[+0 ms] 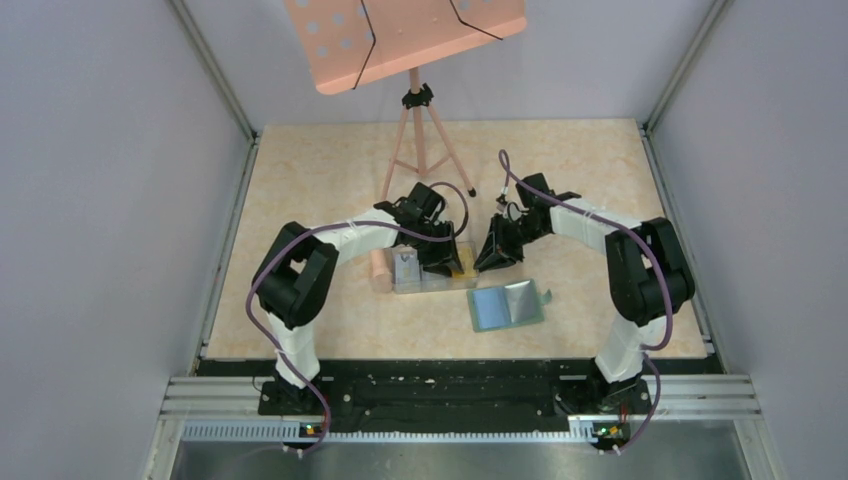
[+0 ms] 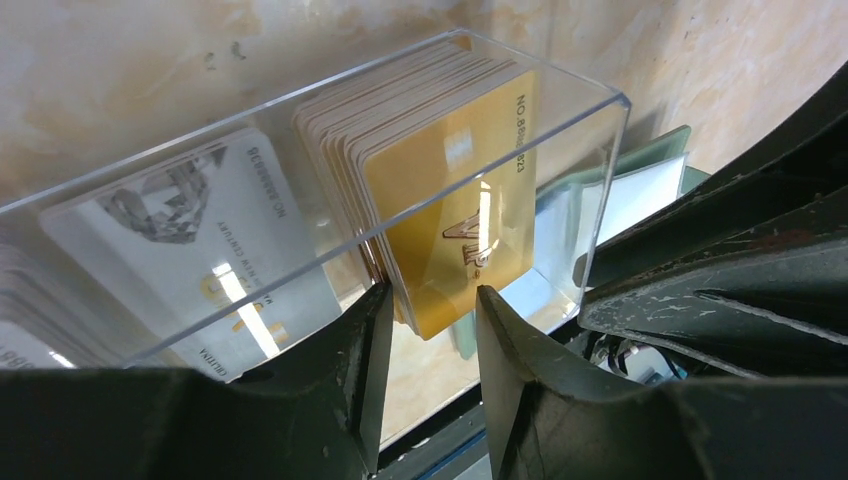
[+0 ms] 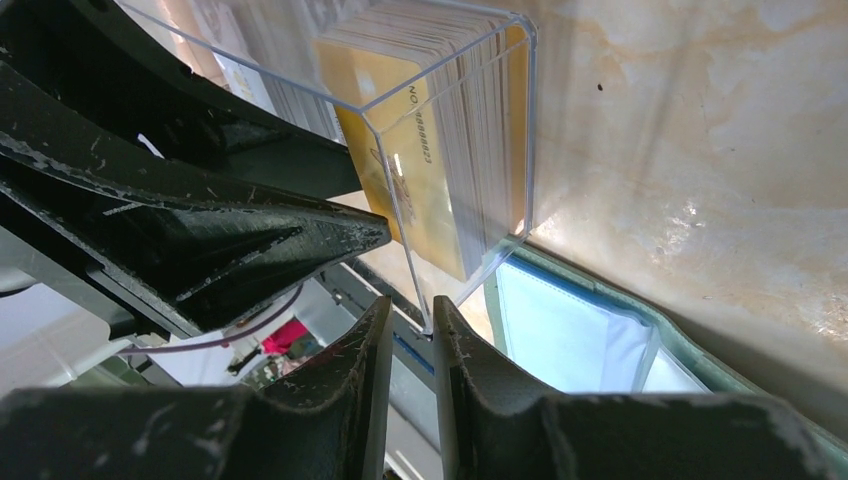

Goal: Put the credit cards into the card holder
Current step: Pick up the credit card from the storage box.

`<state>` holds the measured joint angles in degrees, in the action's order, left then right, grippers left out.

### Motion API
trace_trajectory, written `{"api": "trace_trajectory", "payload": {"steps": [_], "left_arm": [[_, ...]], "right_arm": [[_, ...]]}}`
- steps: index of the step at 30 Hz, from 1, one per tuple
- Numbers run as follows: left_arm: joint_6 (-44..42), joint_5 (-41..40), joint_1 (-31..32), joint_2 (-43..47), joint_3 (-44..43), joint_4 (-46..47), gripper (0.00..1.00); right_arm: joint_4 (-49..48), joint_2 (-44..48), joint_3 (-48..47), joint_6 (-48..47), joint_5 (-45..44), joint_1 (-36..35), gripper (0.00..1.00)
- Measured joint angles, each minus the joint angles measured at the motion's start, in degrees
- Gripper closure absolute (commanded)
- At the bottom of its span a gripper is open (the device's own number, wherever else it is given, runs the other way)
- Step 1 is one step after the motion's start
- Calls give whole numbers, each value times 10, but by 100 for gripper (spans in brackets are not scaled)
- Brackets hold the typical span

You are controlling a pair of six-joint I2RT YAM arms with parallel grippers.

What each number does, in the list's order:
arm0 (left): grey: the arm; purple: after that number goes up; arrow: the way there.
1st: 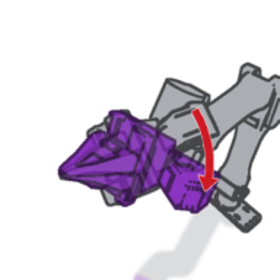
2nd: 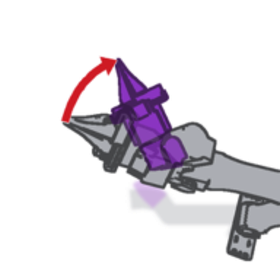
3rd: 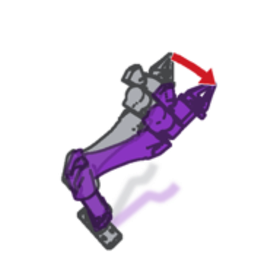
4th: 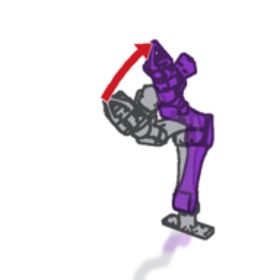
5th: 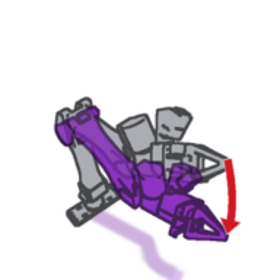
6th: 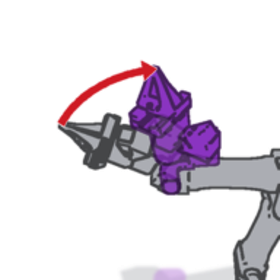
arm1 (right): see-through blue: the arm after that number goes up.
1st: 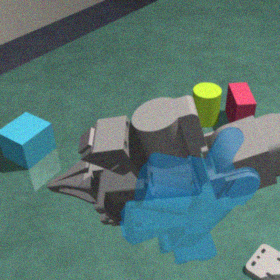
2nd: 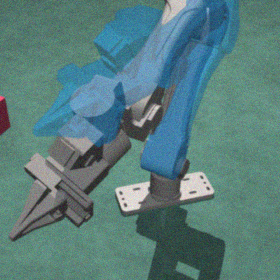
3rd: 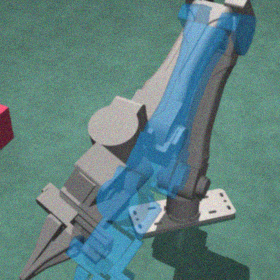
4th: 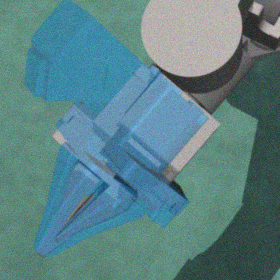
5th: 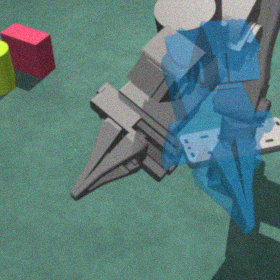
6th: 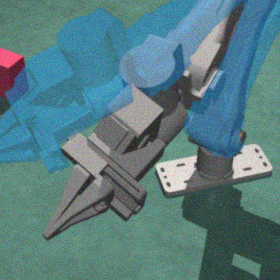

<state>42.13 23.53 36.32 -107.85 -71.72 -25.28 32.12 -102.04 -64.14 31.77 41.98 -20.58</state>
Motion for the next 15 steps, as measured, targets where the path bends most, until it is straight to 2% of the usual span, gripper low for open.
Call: {"api": "trace_trajectory", "payload": {"steps": [5, 9, 12, 15], "left_arm": [[-6, -15, 9, -1, -6, -3, 48], [-16, -48, 12, 9, -6, -21, 48], [-18, -65, 12, 15, -6, -29, 54], [-15, -67, 12, 16, -6, -29, 68]], "right_arm": [[0, 1, 0, 0, 0, 0, 79], [-1, 11, 10, 0, 2, 0, 79], [-2, 15, 15, 1, 3, 0, 80], [0, 15, 15, 1, 4, 0, 82]]}}
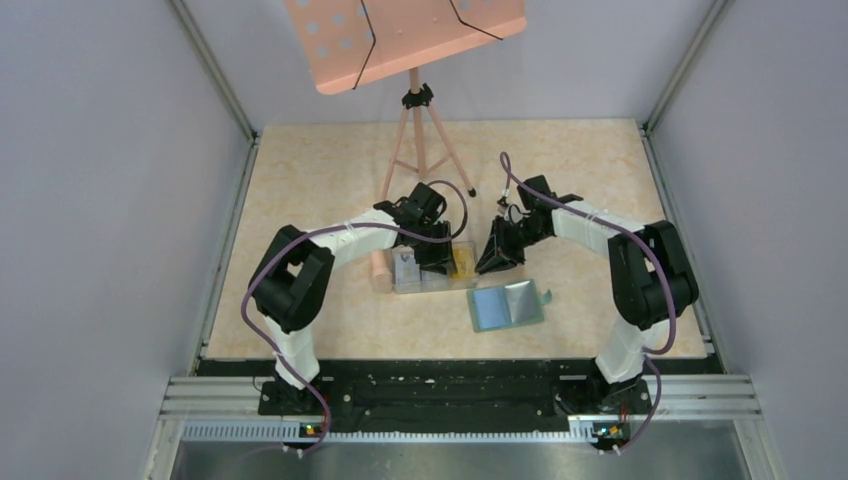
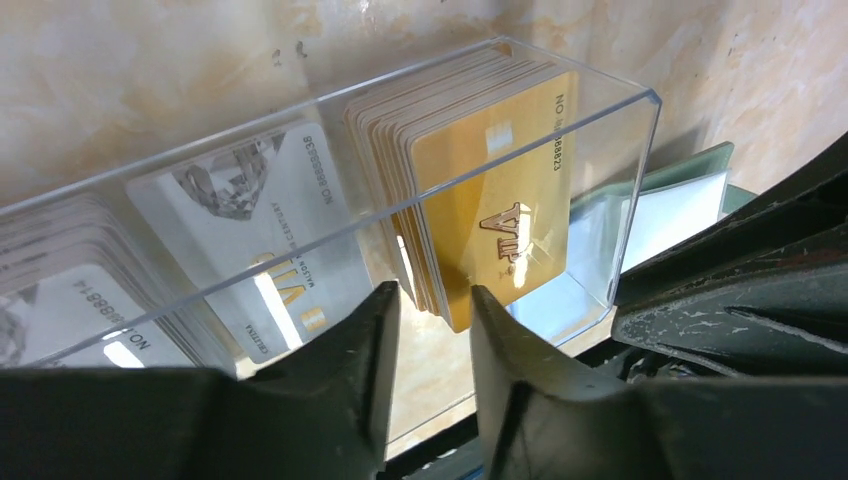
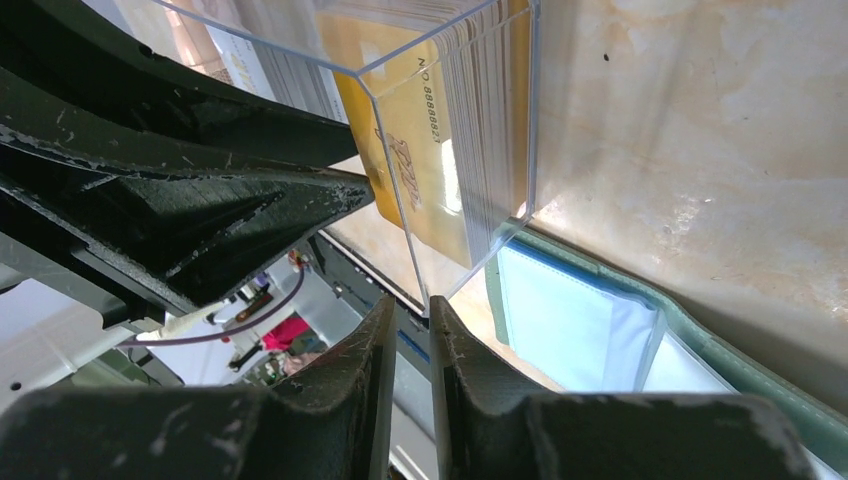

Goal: Put the credit cards into the card holder
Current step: Pick up the credit card from the storage box.

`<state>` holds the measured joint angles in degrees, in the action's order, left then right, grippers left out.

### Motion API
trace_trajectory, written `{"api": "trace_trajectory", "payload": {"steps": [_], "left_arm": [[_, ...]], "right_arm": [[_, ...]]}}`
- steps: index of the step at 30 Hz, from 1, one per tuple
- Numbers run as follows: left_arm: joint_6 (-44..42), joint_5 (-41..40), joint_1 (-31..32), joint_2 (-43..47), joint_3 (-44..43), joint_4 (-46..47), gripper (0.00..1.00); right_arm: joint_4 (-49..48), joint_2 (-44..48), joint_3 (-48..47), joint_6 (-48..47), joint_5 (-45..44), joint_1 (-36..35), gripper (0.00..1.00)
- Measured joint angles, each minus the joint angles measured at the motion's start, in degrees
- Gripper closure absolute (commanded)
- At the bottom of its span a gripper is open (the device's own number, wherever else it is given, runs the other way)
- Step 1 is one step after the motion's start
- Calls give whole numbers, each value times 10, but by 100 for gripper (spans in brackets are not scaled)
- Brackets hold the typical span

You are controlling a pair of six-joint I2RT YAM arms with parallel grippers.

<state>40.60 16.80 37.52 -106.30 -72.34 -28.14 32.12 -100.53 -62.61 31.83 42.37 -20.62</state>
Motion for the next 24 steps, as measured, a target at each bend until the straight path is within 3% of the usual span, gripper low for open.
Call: {"api": "trace_trajectory", "payload": {"steps": [5, 10, 16, 24], "left_arm": [[1, 0, 0, 0, 0, 1, 77], [0, 0, 0, -1, 0, 0, 78], [-2, 3, 0, -5, -9, 0, 100], [-5, 9, 1, -5, -12, -3, 100]], "right_arm": [[0, 0, 1, 0, -1, 0, 83], [0, 1, 4, 0, 0, 0, 84], [0, 1, 4, 0, 0, 0, 84], [0, 1, 4, -1, -1, 0, 85]]}}
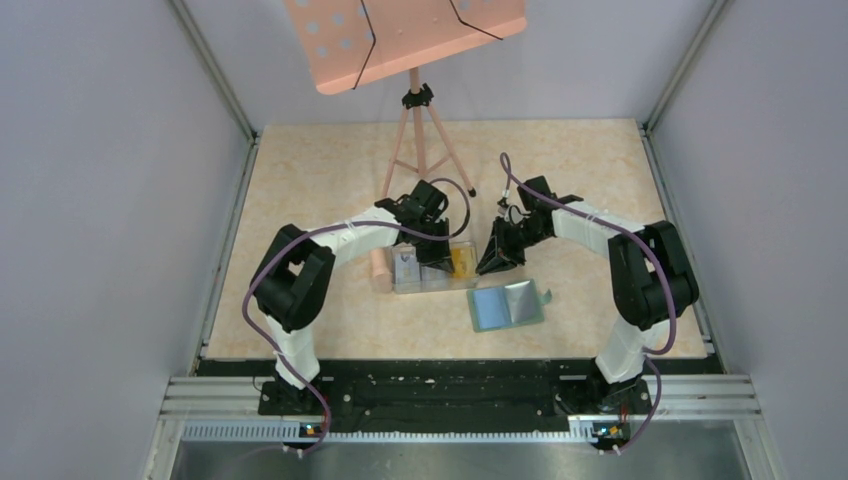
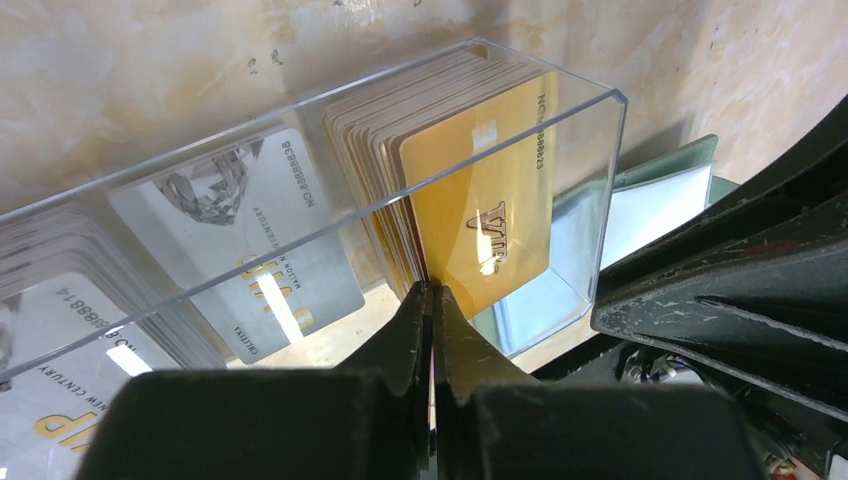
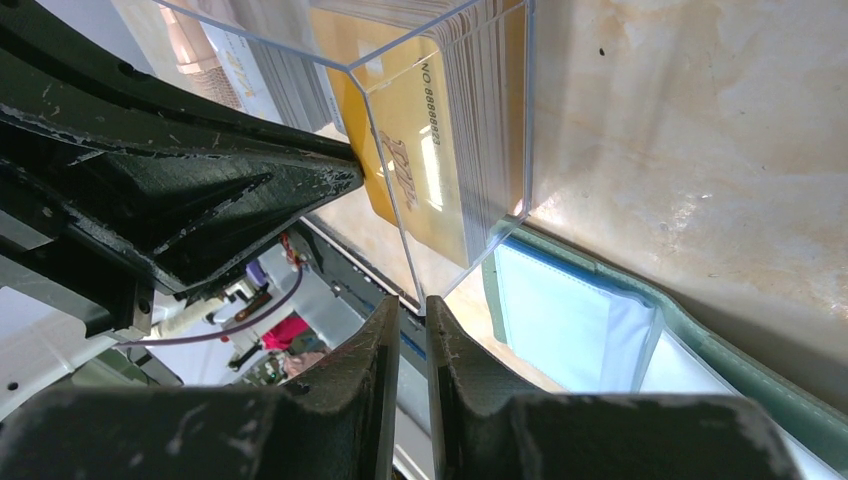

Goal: Put the credit cards into the card holder
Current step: Pick up the credit card from the storage box.

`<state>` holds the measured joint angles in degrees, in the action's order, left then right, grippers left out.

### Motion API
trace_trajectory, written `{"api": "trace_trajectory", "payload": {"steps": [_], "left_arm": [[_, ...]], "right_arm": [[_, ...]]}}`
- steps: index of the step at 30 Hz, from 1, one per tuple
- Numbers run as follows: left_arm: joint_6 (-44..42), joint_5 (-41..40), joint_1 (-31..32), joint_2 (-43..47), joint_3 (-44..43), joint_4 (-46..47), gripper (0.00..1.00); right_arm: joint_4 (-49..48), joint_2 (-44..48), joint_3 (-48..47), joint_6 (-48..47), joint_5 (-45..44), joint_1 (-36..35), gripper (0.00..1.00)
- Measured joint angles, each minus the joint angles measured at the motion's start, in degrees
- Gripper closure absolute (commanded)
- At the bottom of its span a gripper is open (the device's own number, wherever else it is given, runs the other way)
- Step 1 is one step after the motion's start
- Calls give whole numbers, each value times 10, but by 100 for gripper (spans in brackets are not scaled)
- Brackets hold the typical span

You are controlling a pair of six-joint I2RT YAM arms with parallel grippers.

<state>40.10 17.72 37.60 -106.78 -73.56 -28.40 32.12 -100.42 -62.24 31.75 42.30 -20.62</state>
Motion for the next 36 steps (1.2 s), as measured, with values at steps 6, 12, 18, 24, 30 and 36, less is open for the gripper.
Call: {"api": "trace_trajectory", "payload": {"steps": [6, 12, 18, 24, 30, 36], "left_arm": [[-14, -3, 3, 0, -28, -33, 100], [-29, -15, 14, 0, -58, -64, 100], [-32, -16, 15, 0, -60, -65, 90], [-32, -7, 15, 0, -60, -56, 83], [-27, 9, 19, 0, -60, -12, 75], [-25, 15, 22, 0, -60, 5, 74]], "right_arm": [[0, 0, 0, 0, 0, 0, 85], [-3, 0, 6, 0, 0, 0, 85], [-4, 1, 8, 0, 1, 0, 85], [-4, 1, 7, 0, 1, 0, 85], [-4, 1, 7, 0, 1, 0, 85], [-4, 1, 7, 0, 1, 0, 85]]}}
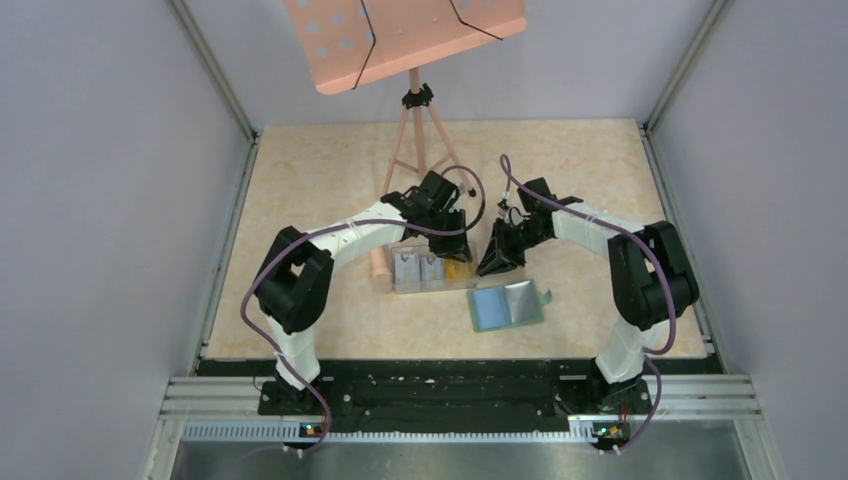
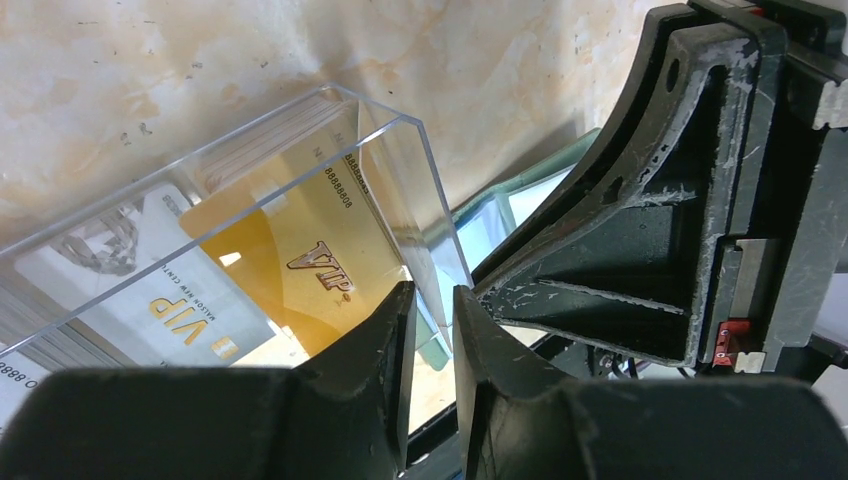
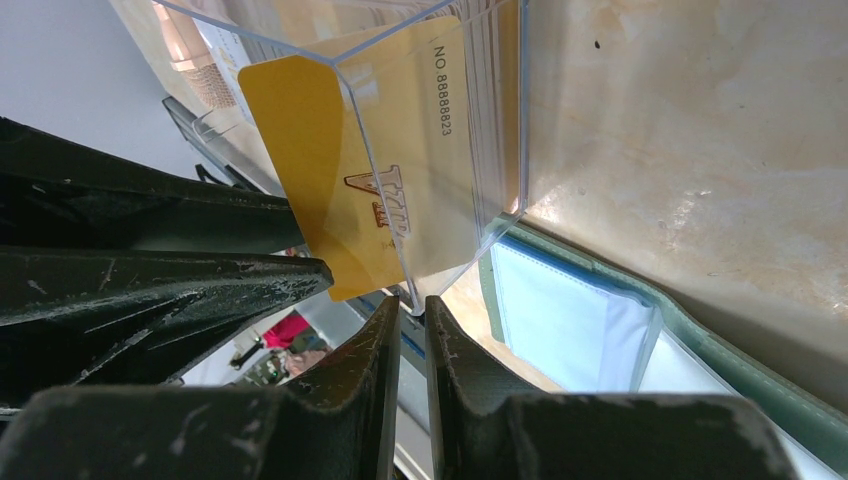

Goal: Put the credit cards into the card holder
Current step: Pick up the credit card from the storage box.

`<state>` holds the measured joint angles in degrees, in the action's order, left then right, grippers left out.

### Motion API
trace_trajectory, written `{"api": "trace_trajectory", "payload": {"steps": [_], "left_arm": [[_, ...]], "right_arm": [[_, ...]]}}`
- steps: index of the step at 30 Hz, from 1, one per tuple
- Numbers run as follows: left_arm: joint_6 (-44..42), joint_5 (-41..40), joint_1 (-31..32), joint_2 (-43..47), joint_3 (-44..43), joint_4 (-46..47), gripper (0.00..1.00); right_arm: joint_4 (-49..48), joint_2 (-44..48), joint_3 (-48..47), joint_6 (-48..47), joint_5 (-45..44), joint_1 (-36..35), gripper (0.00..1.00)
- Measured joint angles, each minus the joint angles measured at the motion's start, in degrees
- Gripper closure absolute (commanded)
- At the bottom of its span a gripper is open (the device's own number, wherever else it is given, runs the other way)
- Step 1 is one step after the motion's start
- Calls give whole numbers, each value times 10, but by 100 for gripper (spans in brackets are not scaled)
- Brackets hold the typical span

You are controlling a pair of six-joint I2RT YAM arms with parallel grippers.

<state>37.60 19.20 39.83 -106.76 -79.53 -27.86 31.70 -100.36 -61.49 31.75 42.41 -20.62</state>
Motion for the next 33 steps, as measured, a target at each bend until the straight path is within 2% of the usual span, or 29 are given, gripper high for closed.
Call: {"api": "trace_trajectory", "payload": {"steps": [5, 9, 11, 16, 19, 22, 28, 33], "left_arm": [[0, -6, 0, -1, 0, -8, 75], [2, -9, 0, -10, 0, -12, 88], [3, -9, 0, -15, 0, -15, 89], [-3, -21, 0, -16, -5, -36, 61], [-6, -32, 0, -16, -15, -52, 53], [-10, -42, 0, -16, -21, -63, 50], [-16, -56, 0, -16, -21, -75, 54], [-18, -54, 0, -16, -22, -78, 69]], "right_arm": [[0, 0, 0, 0, 0, 0, 85], [0, 0, 0, 0, 0, 0, 85], [0, 0, 0, 0, 0, 0, 85], [0, 0, 0, 0, 0, 0, 85], [0, 0, 0, 0, 0, 0, 85], [0, 0, 0, 0, 0, 0, 85], [0, 0, 0, 0, 0, 0, 85], [0, 0, 0, 0, 1, 0, 85]]}}
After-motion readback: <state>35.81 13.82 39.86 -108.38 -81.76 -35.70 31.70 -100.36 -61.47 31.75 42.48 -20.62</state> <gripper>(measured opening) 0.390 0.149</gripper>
